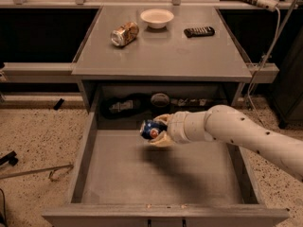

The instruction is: Place pepsi can into top drawer

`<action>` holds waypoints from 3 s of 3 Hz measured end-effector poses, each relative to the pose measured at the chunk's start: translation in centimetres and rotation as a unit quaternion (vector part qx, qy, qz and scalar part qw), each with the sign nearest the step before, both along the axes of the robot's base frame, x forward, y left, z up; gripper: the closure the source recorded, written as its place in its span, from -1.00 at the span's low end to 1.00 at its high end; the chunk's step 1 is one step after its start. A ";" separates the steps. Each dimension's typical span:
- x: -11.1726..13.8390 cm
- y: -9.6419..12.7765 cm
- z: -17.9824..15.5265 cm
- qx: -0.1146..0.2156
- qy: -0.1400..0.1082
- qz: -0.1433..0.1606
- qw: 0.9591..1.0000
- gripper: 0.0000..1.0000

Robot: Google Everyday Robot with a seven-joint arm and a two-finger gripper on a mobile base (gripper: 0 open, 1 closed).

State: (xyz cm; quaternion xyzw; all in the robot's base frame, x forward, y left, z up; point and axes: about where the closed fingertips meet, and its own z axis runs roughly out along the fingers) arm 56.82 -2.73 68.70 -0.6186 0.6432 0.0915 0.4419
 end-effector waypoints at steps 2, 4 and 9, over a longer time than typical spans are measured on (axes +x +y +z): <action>1.6 -0.8 -6.2 -0.042 0.114 -0.029 0.992 1.00; 1.6 -0.8 -6.2 -0.042 0.114 -0.029 0.992 0.62; 1.6 -0.8 -6.2 -0.042 0.114 -0.029 0.992 -1.00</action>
Offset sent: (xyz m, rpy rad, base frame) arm 0.0223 -0.0156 -0.0791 -0.1172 0.3321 -0.0875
